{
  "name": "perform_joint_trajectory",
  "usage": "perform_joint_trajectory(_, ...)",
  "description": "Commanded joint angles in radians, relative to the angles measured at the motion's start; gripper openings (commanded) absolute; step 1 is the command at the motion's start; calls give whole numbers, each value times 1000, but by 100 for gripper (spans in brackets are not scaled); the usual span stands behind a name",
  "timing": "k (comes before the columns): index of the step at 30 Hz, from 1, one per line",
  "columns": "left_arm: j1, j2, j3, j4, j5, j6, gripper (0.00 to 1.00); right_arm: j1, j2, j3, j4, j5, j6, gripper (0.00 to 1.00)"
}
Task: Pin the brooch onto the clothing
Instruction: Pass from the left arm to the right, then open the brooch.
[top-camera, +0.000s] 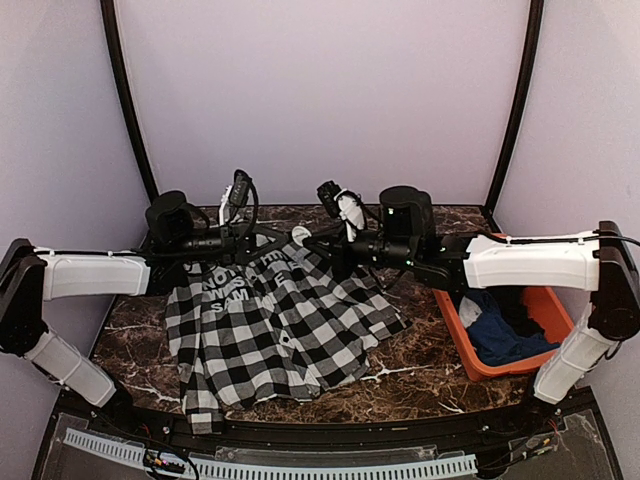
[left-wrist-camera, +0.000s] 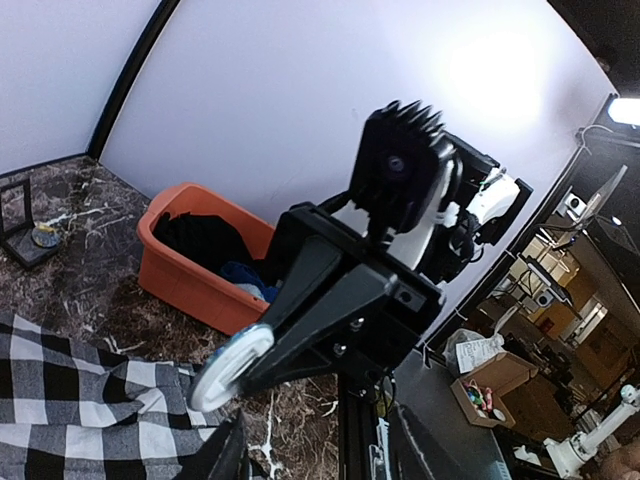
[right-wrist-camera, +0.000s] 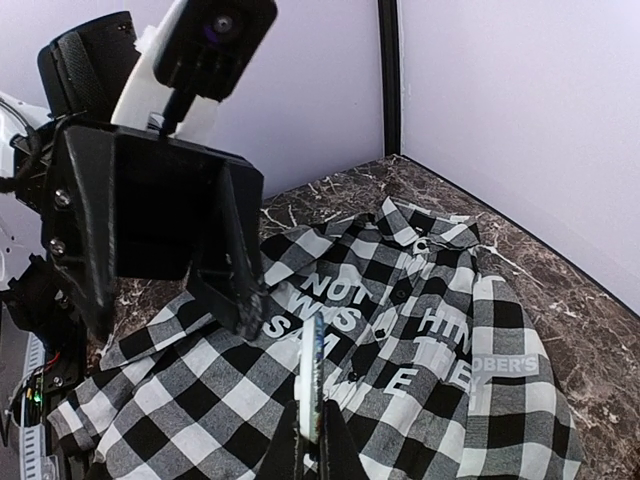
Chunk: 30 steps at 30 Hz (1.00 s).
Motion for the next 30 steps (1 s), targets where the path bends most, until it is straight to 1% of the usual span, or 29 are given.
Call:
perform_joint_trajectory(1, 1, 34, 13, 5, 19, -18, 49, -1, 4, 3, 28, -13, 10, 0)
perform_joint_trajectory(4, 1, 31, 22, -73, -11, 23, 50, -1, 3, 3, 37, -35, 12, 0)
perform_joint_trajectory(6, 1, 27, 24, -91, -21, 37, 52, -1, 5, 4, 39, -47, 12, 0)
perform_joint_trajectory(22, 1, 47, 24, -68, -34, 22, 53, 3, 21, 6, 63, -146, 23, 0)
perform_joint_trajectory(24, 2, 50, 21, -54, -30, 11, 52, 3, 24, 9, 57, -149, 21, 0)
perform_joint_trajectory(30, 1, 66, 20, -8, -13, -20, 44, 5, 31, 17, 49, -156, 16, 0)
